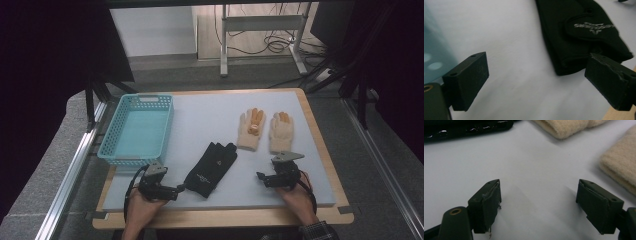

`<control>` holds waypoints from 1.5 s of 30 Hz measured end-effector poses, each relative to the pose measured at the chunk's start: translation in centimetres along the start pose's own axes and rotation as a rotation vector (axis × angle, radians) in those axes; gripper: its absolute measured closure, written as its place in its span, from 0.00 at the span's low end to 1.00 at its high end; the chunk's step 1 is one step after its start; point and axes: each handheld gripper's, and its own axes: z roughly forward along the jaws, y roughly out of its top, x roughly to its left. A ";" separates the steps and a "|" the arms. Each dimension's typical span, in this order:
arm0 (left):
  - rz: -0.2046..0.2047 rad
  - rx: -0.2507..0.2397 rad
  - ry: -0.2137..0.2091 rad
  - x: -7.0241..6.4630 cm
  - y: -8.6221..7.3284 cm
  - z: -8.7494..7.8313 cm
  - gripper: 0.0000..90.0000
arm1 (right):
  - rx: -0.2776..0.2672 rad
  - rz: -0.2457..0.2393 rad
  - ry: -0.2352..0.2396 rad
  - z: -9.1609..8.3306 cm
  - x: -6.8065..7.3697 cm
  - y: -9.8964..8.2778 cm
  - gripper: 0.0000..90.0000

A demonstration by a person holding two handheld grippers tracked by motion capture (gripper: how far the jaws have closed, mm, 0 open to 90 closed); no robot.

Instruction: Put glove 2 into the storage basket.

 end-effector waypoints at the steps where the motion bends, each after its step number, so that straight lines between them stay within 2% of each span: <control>1: 0.000 0.005 -0.002 -0.2 0.3 0.1 0.05 | 0.000 0.000 0.000 0.0 0.0 0.0 0.22; 8: 0.008 0.045 -0.011 -2.1 3.5 1.5 0.03 | -0.001 0.000 0.000 0.0 0.0 0.0 0.22; 14: 0.052 0.116 -0.005 -3.7 6.2 4.4 0.01 | -0.001 0.000 0.000 0.0 0.0 0.0 0.22; 16: 0.054 0.132 0.002 -4.1 6.7 5.4 0.01 | -0.001 0.000 0.000 0.0 0.0 0.0 0.22; 19: 0.072 0.151 0.019 -4.9 7.6 6.7 0.00 | -0.001 0.000 0.000 0.0 0.0 0.0 0.22; 22: 0.088 0.188 0.077 -5.2 8.4 8.2 0.00 | -0.001 0.000 0.000 0.0 0.0 0.0 0.22; 23: 0.087 0.195 0.082 -5.0 8.5 8.5 0.00 | -0.001 0.000 0.000 0.0 0.0 0.0 0.22; 26: 0.036 0.233 0.041 -4.5 8.8 9.6 0.00 | -0.002 -0.002 0.000 0.0 0.0 0.0 0.22; 29: 0.033 0.269 0.001 -4.8 8.7 10.3 0.00 | -0.001 0.000 0.001 0.0 0.0 0.0 0.22; 32: 0.081 0.296 0.051 -5.8 8.4 10.7 0.00 | -0.001 0.000 0.001 0.0 0.0 0.0 0.22; 36: 0.124 0.314 0.090 -6.3 8.1 10.9 0.00 | -0.001 -0.001 0.001 0.0 0.0 0.0 0.22; 39: 0.075 0.323 0.077 -5.4 8.2 10.9 0.00 | -0.002 -0.001 0.000 0.0 0.0 0.0 0.22; 43: 0.064 0.320 0.088 -5.0 8.2 10.7 0.02 | -0.002 -0.002 0.000 0.0 0.0 0.0 0.22; 45: 0.070 0.311 0.091 -5.2 8.3 10.5 0.09 | -0.001 0.000 0.000 0.0 0.0 0.0 0.22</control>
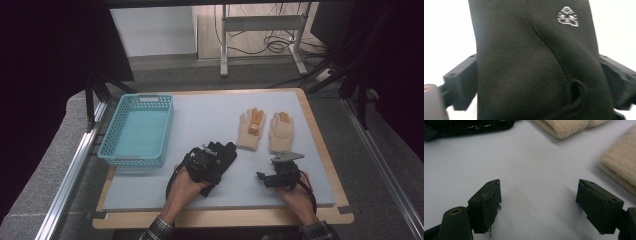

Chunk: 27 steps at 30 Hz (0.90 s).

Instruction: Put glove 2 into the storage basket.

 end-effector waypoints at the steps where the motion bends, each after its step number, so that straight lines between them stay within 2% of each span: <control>1: 0.005 0.002 0.000 0.0 0.0 -0.1 0.13 | 0.000 0.000 0.000 0.0 0.0 0.0 0.22; 6: 0.014 0.002 0.007 0.4 0.0 -0.9 0.41 | 0.001 0.001 0.000 0.0 0.0 0.0 0.22; 10: 0.039 0.000 0.021 0.8 0.0 -1.1 0.62 | 0.001 0.001 0.000 0.0 0.0 0.0 0.22; 12: 0.056 0.002 0.029 1.0 0.1 -1.2 0.67 | 0.001 0.001 0.000 0.0 0.0 0.0 0.22; 15: 0.062 -0.002 0.019 1.2 0.2 -1.4 0.70 | 0.001 0.002 0.000 0.0 0.0 0.0 0.22; 20: 0.029 -0.036 0.001 2.2 0.8 -2.4 0.70 | 0.002 0.002 0.001 0.0 0.0 0.0 0.22; 27: 0.014 -0.068 0.013 3.5 2.1 -4.2 0.70 | 0.001 0.002 0.001 0.0 0.0 0.0 0.22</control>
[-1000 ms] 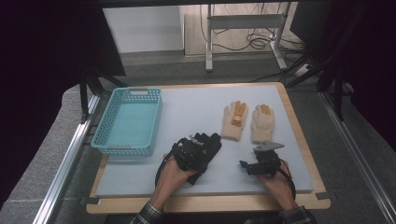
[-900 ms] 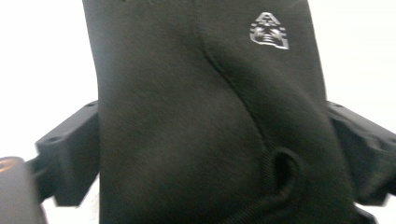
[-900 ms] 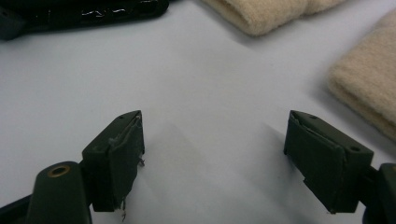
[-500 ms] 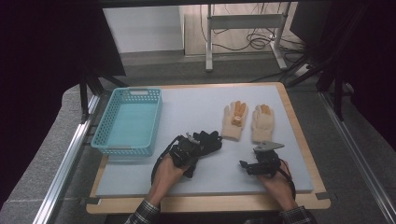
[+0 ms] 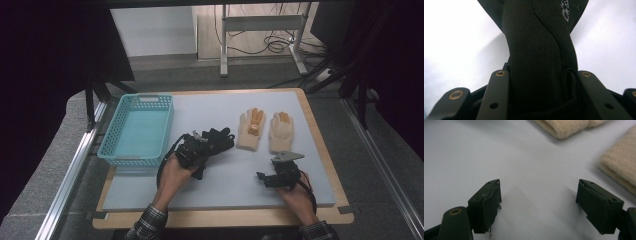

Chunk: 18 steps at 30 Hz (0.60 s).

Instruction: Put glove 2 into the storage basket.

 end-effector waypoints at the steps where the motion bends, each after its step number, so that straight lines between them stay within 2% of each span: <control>1: -0.005 -0.002 0.003 0.2 0.2 -0.3 0.70 | 0.000 0.000 0.000 0.0 0.0 0.0 0.22; 12: -0.034 -0.031 0.025 3.0 2.1 -2.8 0.69 | 0.000 0.000 0.000 0.0 0.0 0.0 0.22; 18: -0.066 -0.035 0.030 4.8 2.7 -3.7 0.69 | 0.000 0.000 0.000 0.0 0.0 0.0 0.22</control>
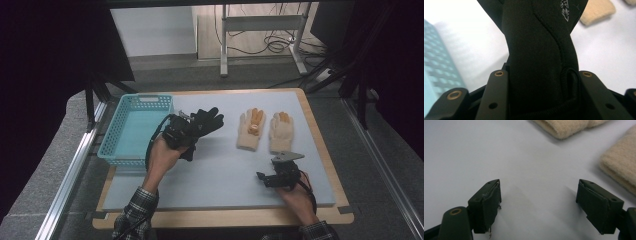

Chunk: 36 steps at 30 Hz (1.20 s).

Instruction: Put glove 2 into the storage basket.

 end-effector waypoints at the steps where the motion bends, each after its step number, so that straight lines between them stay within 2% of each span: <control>1: -0.005 0.001 0.003 0.3 0.1 -0.2 0.69 | 0.000 0.000 0.000 0.0 0.0 0.0 0.22; 5: -0.036 -0.011 0.026 1.7 0.4 -1.1 0.68 | 0.000 0.000 0.000 0.0 0.0 0.0 0.22; 11: -0.077 -0.026 0.084 3.9 0.6 -2.6 0.68 | -0.001 0.000 0.000 0.0 0.0 0.0 0.22; 20: -0.150 -0.016 0.170 7.7 -0.5 -4.3 0.69 | -0.001 -0.001 0.000 0.0 0.0 0.0 0.22; 27: -0.195 0.013 0.228 10.3 -2.0 -4.4 0.69 | -0.001 0.000 0.000 0.0 0.0 0.0 0.22; 34: -0.293 0.038 0.272 13.4 -3.9 -3.9 0.69 | -0.001 -0.001 0.000 0.0 0.0 0.0 0.22; 35: -0.293 0.038 0.272 13.4 -3.9 -3.9 0.68 | -0.001 -0.001 0.000 0.0 0.0 0.0 0.22; 36: -0.318 0.056 0.284 14.4 -4.4 -3.6 0.68 | -0.001 0.000 0.001 0.0 0.0 0.0 0.22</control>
